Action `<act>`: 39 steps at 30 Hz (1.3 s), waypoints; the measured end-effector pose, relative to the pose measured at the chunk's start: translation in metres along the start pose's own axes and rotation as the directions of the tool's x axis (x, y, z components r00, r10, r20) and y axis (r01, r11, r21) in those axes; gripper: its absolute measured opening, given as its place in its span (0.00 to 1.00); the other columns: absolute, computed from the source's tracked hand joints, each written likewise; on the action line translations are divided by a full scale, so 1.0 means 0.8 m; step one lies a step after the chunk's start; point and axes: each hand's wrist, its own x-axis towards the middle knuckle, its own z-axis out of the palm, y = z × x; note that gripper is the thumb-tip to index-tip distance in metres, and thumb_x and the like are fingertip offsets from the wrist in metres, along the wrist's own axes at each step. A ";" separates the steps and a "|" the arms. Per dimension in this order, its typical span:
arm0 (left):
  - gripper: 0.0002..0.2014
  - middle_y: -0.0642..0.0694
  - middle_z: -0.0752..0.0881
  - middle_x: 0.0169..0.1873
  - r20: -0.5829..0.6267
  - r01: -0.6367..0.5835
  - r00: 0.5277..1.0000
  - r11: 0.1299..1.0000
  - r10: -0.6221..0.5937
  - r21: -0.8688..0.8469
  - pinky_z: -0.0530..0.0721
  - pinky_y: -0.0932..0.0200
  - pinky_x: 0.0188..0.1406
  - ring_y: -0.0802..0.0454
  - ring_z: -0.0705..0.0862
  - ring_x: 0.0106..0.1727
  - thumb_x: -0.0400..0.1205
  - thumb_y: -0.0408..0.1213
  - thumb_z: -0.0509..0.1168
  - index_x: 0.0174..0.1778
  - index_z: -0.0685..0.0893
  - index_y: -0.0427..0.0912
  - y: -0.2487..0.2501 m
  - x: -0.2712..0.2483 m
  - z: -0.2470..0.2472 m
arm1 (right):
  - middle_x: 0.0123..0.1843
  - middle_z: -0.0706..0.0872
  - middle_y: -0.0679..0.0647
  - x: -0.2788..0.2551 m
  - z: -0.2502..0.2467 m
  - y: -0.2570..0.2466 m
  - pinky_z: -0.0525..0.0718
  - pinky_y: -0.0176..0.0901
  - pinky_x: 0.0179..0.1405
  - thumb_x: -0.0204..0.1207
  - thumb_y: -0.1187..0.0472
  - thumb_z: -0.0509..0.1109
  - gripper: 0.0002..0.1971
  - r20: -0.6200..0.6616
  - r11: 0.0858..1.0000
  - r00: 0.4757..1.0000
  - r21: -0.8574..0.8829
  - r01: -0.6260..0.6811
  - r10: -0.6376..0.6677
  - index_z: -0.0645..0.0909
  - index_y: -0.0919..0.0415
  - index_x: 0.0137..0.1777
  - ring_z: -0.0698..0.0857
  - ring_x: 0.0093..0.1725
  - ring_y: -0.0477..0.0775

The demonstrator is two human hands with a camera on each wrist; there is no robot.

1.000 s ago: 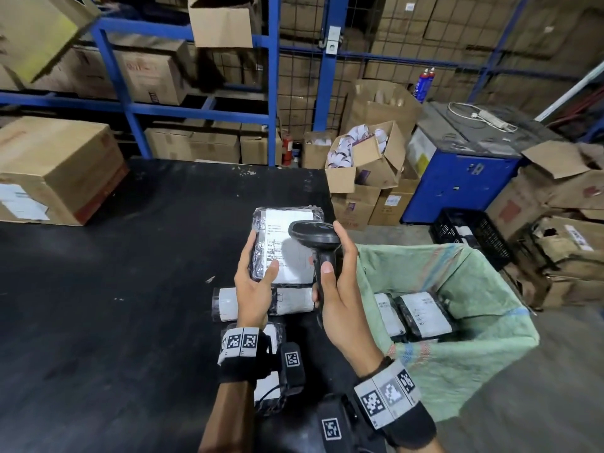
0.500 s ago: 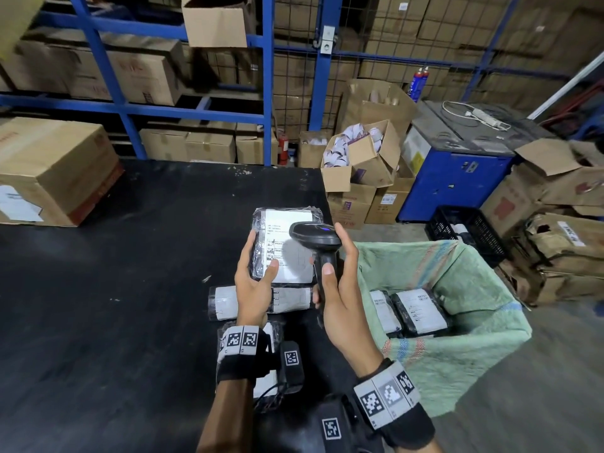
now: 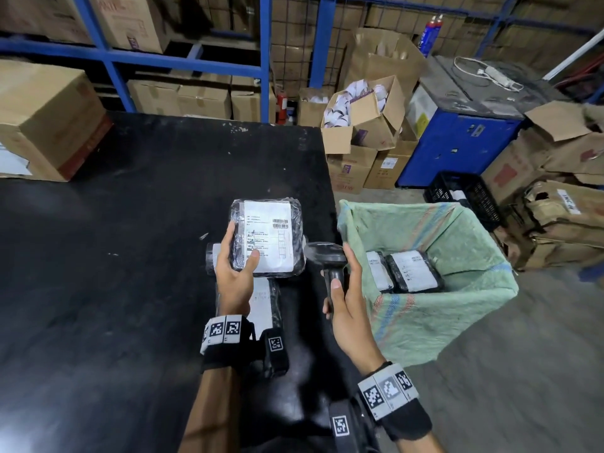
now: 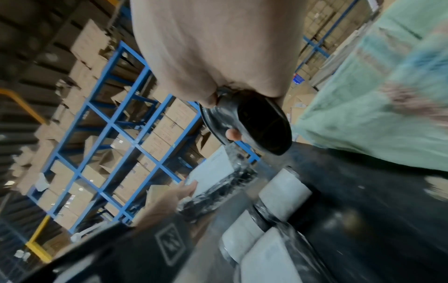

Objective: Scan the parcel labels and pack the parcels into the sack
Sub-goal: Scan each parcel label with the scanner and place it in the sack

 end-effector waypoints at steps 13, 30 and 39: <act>0.36 0.46 0.76 0.83 -0.095 0.063 0.994 0.996 -0.056 0.069 0.72 0.42 0.85 0.49 0.74 0.85 0.80 0.27 0.73 0.86 0.71 0.39 -0.038 -0.071 -0.069 | 0.85 0.53 0.25 -0.061 0.023 0.186 0.77 0.53 0.51 0.87 0.47 0.53 0.27 0.065 0.968 0.968 -0.087 -0.236 0.242 0.54 0.31 0.84 0.75 0.45 0.41; 0.35 0.57 0.81 0.79 -0.182 0.112 0.975 0.991 -0.124 -0.075 0.74 0.36 0.84 0.52 0.77 0.82 0.81 0.18 0.71 0.85 0.74 0.44 -0.032 -0.088 -0.045 | 0.80 0.72 0.60 -0.028 0.030 0.200 0.58 0.61 0.82 0.86 0.53 0.57 0.29 -0.008 0.857 0.951 -0.430 -0.284 0.311 0.55 0.37 0.85 0.66 0.80 0.67; 0.35 0.54 0.79 0.81 -0.048 0.157 0.985 0.978 -0.165 -0.136 0.73 0.32 0.83 0.49 0.76 0.84 0.80 0.26 0.75 0.83 0.76 0.50 -0.030 -0.103 0.053 | 0.84 0.66 0.36 0.020 -0.050 0.087 0.68 0.44 0.80 0.88 0.48 0.57 0.27 0.175 0.990 0.976 -0.081 -0.114 0.126 0.55 0.31 0.84 0.68 0.81 0.39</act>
